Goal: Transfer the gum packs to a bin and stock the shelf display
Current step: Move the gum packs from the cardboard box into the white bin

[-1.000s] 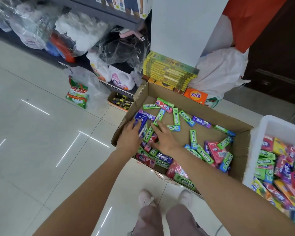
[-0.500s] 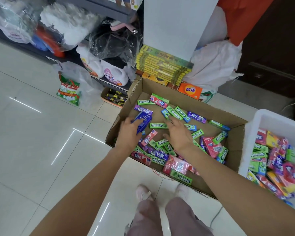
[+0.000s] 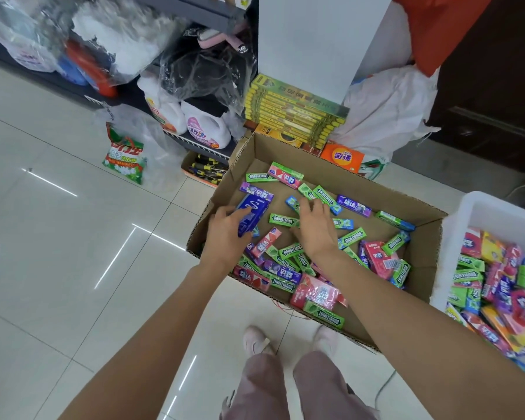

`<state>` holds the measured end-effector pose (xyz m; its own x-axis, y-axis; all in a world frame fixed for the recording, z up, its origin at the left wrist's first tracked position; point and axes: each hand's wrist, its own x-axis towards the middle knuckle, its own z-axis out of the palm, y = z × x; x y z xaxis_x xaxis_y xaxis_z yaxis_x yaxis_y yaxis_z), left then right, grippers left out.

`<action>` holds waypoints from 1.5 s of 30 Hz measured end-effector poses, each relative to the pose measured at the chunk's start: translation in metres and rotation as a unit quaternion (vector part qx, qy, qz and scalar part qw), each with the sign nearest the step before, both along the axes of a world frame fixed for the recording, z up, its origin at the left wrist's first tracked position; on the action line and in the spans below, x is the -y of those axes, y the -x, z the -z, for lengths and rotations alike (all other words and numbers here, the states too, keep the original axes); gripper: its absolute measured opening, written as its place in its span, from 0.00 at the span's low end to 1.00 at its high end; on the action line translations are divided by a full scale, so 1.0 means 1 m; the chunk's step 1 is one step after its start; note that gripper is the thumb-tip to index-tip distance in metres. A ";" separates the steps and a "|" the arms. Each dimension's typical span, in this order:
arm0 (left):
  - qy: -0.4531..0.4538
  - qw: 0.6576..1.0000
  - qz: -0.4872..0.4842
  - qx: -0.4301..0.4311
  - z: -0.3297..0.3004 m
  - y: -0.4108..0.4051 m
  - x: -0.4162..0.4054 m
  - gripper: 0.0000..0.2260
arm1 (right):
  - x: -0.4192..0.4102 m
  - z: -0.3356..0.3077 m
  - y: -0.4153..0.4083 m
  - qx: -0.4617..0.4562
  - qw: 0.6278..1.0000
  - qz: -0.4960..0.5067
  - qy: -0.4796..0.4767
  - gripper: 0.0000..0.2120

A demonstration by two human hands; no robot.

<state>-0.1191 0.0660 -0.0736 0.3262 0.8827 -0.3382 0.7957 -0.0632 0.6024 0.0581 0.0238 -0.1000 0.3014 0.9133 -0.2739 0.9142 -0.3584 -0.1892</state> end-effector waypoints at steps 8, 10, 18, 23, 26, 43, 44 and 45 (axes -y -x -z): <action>-0.001 1.000 -0.009 0.021 -0.005 -0.002 0.007 0.26 | -0.002 -0.014 0.003 -0.025 0.998 0.008 0.060 0.25; 0.000 0.999 -0.015 0.031 -0.010 -0.002 0.010 0.26 | 0.003 -0.020 0.005 -0.046 0.997 0.032 0.046 0.25; -0.052 0.993 -0.024 0.103 -0.044 -0.037 0.029 0.24 | 0.043 -0.064 -0.022 -0.184 0.957 0.211 -0.080 0.23; -0.076 0.984 0.004 0.158 -0.061 -0.100 0.066 0.19 | 0.104 -0.097 -0.077 -0.189 0.931 0.266 -0.165 0.21; -0.083 0.979 0.052 0.179 -0.074 -0.153 0.105 0.19 | 0.152 -0.106 -0.125 -0.178 0.910 0.315 -0.205 0.20; -0.151 0.966 0.198 -0.072 -0.021 -0.360 0.228 0.20 | 0.276 -0.055 -0.300 -0.159 0.944 0.287 -0.040 0.17; -0.150 0.966 0.197 -0.078 -0.019 -0.360 0.226 0.21 | 0.275 -0.056 -0.301 -0.166 0.947 0.273 -0.036 0.18; -0.150 0.965 0.198 -0.084 -0.019 -0.360 0.225 0.21 | 0.275 -0.056 -0.300 -0.174 0.949 0.261 -0.036 0.20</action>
<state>0.2409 -0.1586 -0.0544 0.6215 0.7661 -0.1639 0.7576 -0.5345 0.3746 0.3580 -0.2509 -0.0435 0.6212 0.6838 -0.3828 0.4929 -0.7207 -0.4875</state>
